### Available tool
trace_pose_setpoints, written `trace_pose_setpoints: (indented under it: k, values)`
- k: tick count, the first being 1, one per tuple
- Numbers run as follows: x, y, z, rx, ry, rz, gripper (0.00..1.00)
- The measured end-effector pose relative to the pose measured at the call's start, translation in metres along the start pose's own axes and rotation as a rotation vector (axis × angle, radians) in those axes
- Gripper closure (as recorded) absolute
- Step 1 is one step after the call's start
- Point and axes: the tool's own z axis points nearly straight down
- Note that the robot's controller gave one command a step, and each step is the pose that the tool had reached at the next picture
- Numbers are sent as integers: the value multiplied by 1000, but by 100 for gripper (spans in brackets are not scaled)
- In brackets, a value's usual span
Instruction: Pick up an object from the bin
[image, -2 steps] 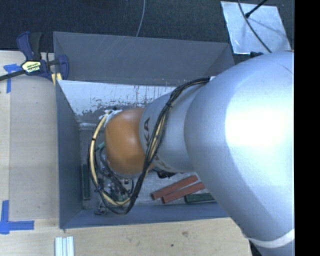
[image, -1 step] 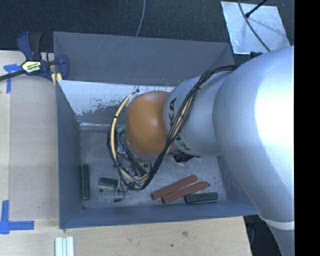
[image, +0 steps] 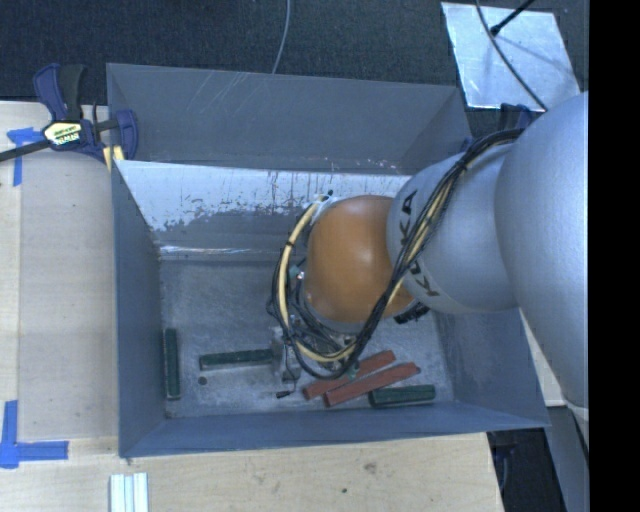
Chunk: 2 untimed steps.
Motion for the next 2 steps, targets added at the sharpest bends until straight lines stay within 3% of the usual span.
trace_pose_setpoints:
  k: [1,2]
  values:
    - [0,0,0,0,0,1,100]
    - [-6,4,-50,1,6,13,100]
